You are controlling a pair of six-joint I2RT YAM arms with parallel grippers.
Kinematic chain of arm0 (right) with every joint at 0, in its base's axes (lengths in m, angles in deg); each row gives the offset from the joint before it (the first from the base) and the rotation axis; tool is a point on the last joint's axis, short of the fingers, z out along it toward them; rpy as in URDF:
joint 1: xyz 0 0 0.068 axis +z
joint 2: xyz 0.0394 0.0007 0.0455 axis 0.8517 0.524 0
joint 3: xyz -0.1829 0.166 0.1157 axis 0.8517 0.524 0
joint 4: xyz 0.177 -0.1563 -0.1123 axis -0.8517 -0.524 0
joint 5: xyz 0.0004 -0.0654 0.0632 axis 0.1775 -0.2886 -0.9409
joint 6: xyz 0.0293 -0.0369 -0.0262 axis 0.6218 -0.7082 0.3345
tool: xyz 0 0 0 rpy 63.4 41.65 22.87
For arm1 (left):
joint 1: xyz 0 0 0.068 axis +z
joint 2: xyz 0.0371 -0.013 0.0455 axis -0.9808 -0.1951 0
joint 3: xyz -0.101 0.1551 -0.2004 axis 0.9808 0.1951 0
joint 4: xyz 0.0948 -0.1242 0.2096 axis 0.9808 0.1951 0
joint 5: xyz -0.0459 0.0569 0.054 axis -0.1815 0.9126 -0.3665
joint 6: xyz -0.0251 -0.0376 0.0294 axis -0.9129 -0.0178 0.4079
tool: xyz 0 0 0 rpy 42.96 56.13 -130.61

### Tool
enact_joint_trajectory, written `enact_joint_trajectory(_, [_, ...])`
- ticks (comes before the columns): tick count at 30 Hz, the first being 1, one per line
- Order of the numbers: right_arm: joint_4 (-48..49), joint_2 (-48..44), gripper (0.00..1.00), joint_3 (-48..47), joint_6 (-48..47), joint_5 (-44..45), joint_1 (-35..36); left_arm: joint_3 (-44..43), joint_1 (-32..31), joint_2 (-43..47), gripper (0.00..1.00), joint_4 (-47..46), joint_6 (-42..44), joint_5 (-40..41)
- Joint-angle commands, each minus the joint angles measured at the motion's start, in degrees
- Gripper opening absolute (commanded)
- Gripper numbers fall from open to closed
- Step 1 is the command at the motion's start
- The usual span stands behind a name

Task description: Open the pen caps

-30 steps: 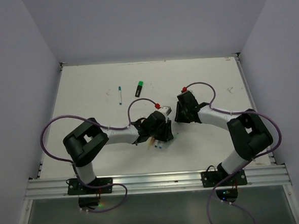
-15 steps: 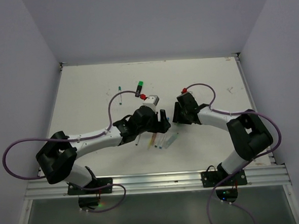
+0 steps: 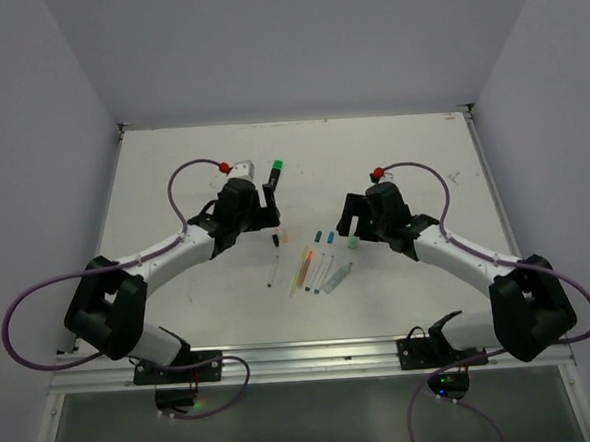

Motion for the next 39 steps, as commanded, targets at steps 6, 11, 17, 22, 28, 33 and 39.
enact_joint_trajectory(6, [11.41,-13.52,0.98,8.21,-0.54,4.89,0.03,-15.38,11.22,-13.69,0.85,4.69,9.6,3.73])
enact_joint_trajectory(11, [18.54,-20.28,0.99,14.02,-0.72,5.6,0.03,-22.16,15.1,-21.97,0.8,7.24,10.92,3.3])
enact_joint_trajectory(17, [20.66,-21.44,0.98,15.78,-1.69,5.86,0.03,-31.12,16.86,-31.2,0.67,9.88,12.59,2.33])
enact_joint_trajectory(22, [20.92,-21.0,0.98,16.04,-1.51,5.6,0.03,-34.92,16.86,-35.43,0.59,12.42,13.56,3.21])
enact_joint_trajectory(28, [22.06,-21.97,0.98,17.27,-1.6,5.86,0.12,-34.83,16.77,-37.19,0.44,13.39,13.21,3.21])
enact_joint_trajectory(33, [22.32,-21.97,0.98,17.54,-1.78,5.34,0.12,-33.16,15.89,-37.63,0.26,14.71,12.51,3.73])
enact_joint_trajectory(39, [23.55,-21.88,0.98,17.71,-2.48,3.49,0.12,-25.62,12.91,-34.39,0.0,13.22,9.09,4.53])
